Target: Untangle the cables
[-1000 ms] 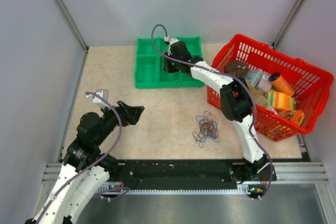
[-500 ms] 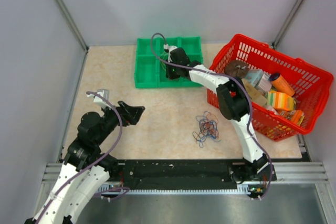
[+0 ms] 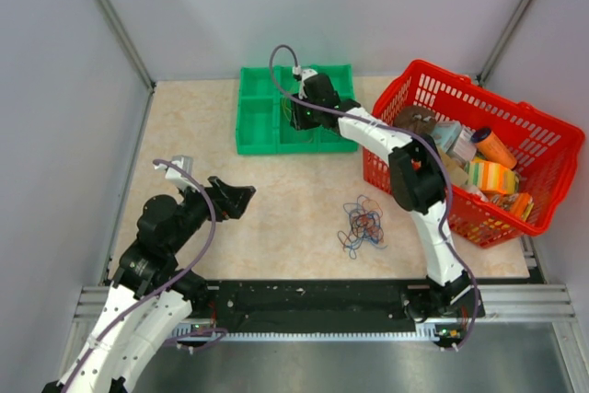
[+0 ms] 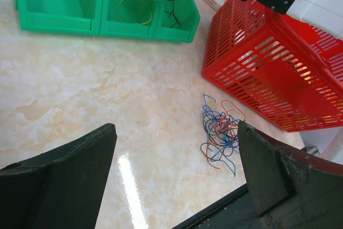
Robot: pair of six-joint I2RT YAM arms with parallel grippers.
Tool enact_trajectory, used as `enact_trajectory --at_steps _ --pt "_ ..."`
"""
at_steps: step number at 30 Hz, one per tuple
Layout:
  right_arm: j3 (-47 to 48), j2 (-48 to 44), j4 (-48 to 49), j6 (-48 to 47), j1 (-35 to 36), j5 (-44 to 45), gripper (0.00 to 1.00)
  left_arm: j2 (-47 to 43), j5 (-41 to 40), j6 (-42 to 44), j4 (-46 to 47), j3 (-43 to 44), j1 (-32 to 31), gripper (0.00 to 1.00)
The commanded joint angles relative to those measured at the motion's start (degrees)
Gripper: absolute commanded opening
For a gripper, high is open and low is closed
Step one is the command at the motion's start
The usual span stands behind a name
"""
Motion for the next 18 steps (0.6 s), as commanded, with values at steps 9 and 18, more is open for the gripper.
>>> enact_trajectory --at_steps 9,18 --pt "9.7 1.8 1.2 -0.3 -1.0 -2.1 0.46 0.7 1.3 0.6 2.5 -0.7 -0.1 0.98" --pt "12.6 6.3 0.9 -1.1 -1.7 -3.2 0.46 1.1 1.4 0.7 2.9 -0.4 -0.1 0.98"
